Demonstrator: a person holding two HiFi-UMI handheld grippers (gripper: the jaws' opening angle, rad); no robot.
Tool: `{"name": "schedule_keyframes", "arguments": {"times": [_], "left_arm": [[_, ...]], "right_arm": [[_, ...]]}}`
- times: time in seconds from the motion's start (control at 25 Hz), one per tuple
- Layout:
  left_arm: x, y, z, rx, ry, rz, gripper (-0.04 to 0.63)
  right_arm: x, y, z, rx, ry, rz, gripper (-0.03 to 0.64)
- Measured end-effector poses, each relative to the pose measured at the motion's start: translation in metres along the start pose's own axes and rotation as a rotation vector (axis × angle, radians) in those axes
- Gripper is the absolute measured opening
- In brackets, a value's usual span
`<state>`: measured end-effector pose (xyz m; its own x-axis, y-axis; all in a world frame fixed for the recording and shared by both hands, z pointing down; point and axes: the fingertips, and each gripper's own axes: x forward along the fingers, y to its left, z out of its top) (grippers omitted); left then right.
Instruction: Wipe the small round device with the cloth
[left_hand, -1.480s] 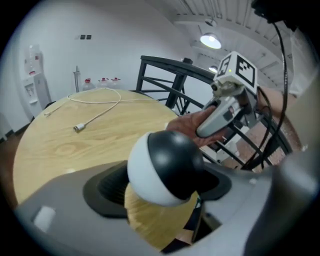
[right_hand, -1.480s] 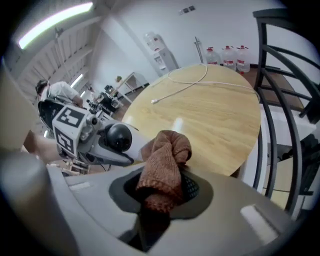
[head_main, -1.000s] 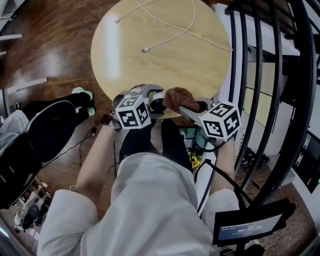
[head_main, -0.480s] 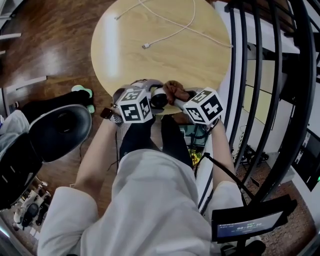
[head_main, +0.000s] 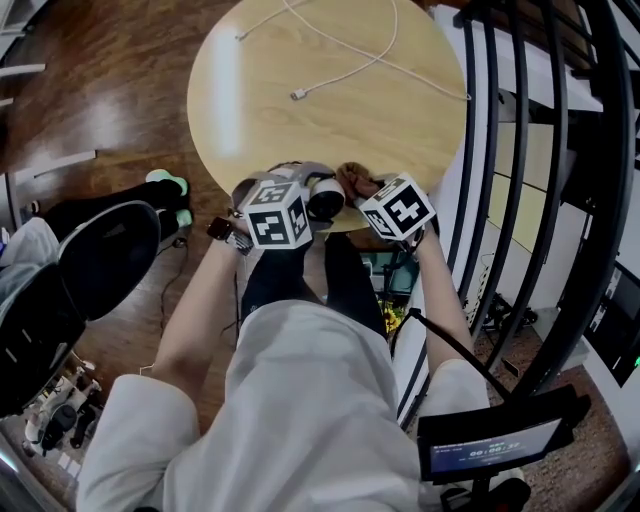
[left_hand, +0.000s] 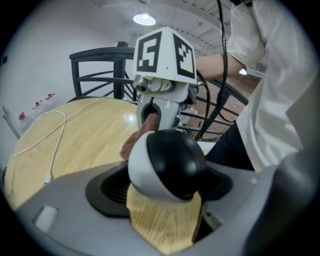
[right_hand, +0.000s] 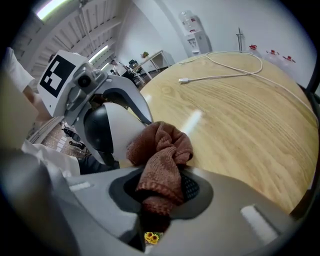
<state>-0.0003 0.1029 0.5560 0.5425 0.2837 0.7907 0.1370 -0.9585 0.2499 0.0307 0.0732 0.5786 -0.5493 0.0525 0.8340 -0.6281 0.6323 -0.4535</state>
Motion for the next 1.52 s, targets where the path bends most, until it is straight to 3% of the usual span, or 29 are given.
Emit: {"name": "schedule_keyframes", "arguments": {"times": [0.2, 0.36, 0.56, 0.64, 0.72, 0.8, 0.88, 1.04, 1.12, 1.24, 1.36, 1.52], "left_arm": [[0.0, -0.001, 0.001, -0.023, -0.013, 0.011, 0.394], [0.006, 0.003, -0.006, -0.09, 0.0, 0.138, 0.394], [0.002, 0.003, 0.003, -0.385, -0.169, 0.23, 0.407], [0.001, 0.007, 0.001, -0.446, -0.18, 0.256, 0.407], [0.002, 0.009, -0.004, -0.471, -0.169, 0.277, 0.408], [0.002, 0.007, -0.006, -0.494, -0.167, 0.277, 0.41], [0.005, 0.005, -0.005, -0.486, -0.164, 0.272, 0.408], [0.01, 0.008, -0.008, -0.436, -0.133, 0.297, 0.359], [0.012, 0.009, -0.008, -0.433, -0.128, 0.294, 0.364], [0.013, 0.01, -0.007, -0.42, -0.118, 0.286, 0.364], [0.012, 0.011, -0.007, -0.409, -0.108, 0.288, 0.362], [0.007, 0.015, -0.006, -0.408, -0.097, 0.323, 0.364]], "right_arm": [[0.0, 0.0, 0.0, 0.0, -0.036, -0.046, 0.089], [-0.006, -0.004, 0.003, -0.003, -0.115, -0.183, 0.089], [-0.032, -0.028, 0.008, -0.083, -0.16, -0.512, 0.089], [-0.047, -0.038, 0.009, -0.057, -0.202, -0.587, 0.089], [-0.062, -0.039, 0.012, 0.05, -0.304, -0.54, 0.089], [-0.079, -0.028, 0.024, 0.154, -0.424, -0.388, 0.089], [-0.098, -0.008, 0.042, 0.167, -0.49, -0.219, 0.089], [-0.109, 0.022, 0.066, 0.111, -0.443, 0.025, 0.089], [-0.1, 0.03, 0.068, 0.102, -0.406, 0.098, 0.089], [-0.075, 0.036, 0.061, 0.05, -0.307, 0.123, 0.087], [-0.064, 0.037, 0.059, 0.013, -0.273, 0.119, 0.089], [-0.049, 0.019, 0.047, -0.037, -0.177, 0.029, 0.089]]}}
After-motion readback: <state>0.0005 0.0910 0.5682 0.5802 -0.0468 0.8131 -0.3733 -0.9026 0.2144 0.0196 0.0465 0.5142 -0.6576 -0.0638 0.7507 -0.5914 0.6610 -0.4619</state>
